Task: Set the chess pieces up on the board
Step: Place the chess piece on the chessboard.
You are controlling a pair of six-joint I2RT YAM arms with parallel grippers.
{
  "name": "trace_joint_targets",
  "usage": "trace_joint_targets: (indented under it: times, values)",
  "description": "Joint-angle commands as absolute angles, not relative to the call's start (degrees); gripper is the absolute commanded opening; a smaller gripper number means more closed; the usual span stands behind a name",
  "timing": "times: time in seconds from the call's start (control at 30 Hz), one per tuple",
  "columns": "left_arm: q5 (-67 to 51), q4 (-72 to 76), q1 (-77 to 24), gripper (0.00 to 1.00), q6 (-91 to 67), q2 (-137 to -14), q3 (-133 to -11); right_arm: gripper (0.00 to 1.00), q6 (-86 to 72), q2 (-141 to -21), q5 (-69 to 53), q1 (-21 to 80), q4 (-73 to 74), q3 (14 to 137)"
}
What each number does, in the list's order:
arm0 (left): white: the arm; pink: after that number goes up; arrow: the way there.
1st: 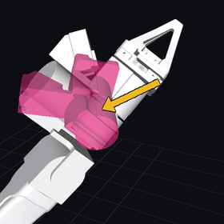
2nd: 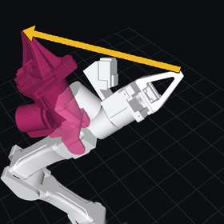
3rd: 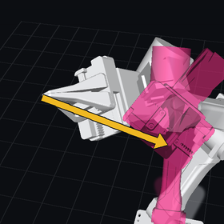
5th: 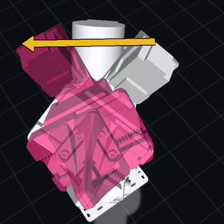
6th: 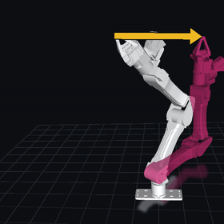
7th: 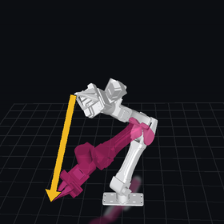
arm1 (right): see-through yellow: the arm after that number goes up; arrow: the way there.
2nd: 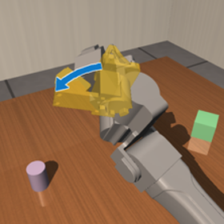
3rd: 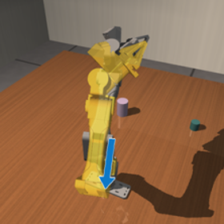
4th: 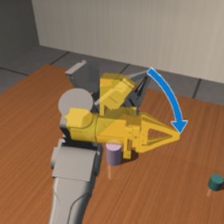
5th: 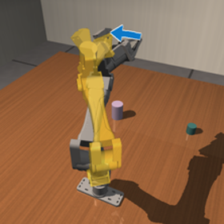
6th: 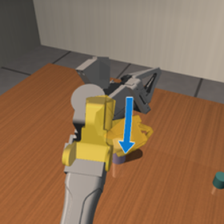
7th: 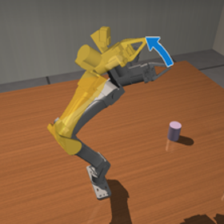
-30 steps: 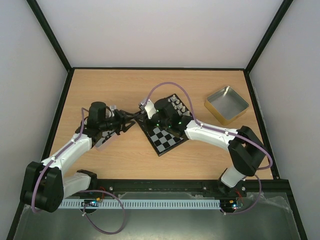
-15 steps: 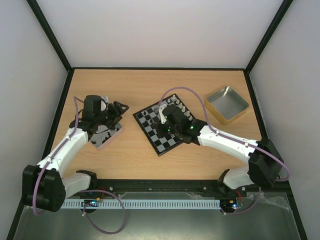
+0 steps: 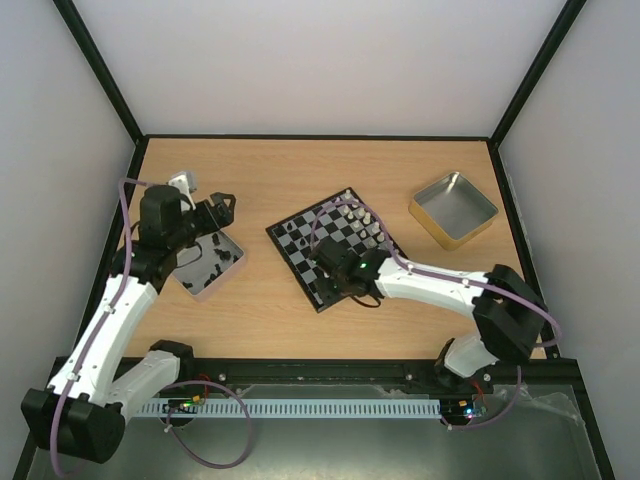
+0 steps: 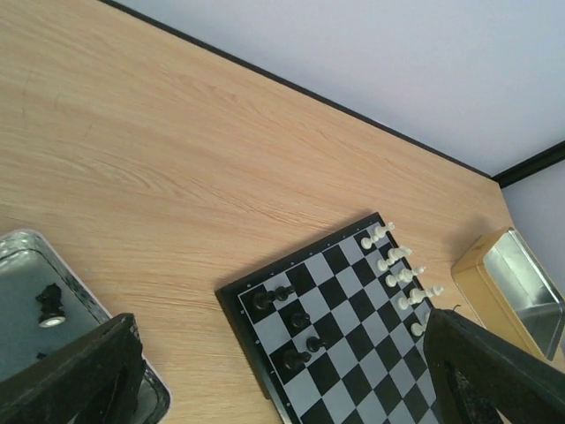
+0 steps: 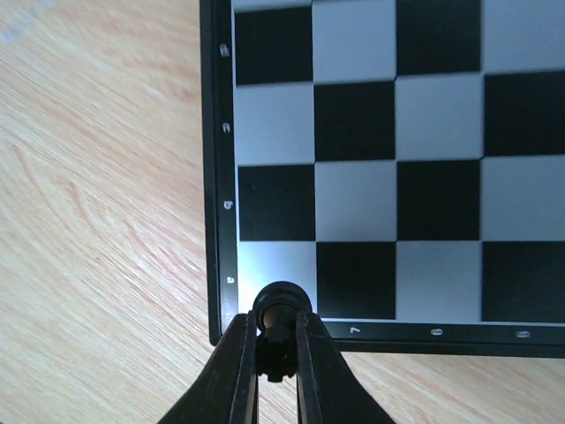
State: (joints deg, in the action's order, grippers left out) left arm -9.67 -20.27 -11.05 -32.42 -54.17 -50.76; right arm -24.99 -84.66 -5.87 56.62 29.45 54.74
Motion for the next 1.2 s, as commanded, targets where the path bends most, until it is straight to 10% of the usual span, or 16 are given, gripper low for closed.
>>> trace_joint_targets:
  times: [0.0, 0.6, 1.17]
  values:
    - [-6.7, -20.84, -10.89, 0.89, -27.78, -51.66, -50.45, 0.02, -26.72, -89.85, -5.8, 58.36, 33.64, 56.69]
    - [-6.79, -20.54, -10.87, 0.91, -28.4, -50.97, -48.9, 0.05, -26.37, -95.85, -3.94, 59.4, 33.49, 59.05]
    - [-2.05, -24.59, -10.74, 0.89, -32.43, -54.97, -48.27, 0.46, -33.1, -85.66, 5.76, 58.15, 29.24, 60.65]
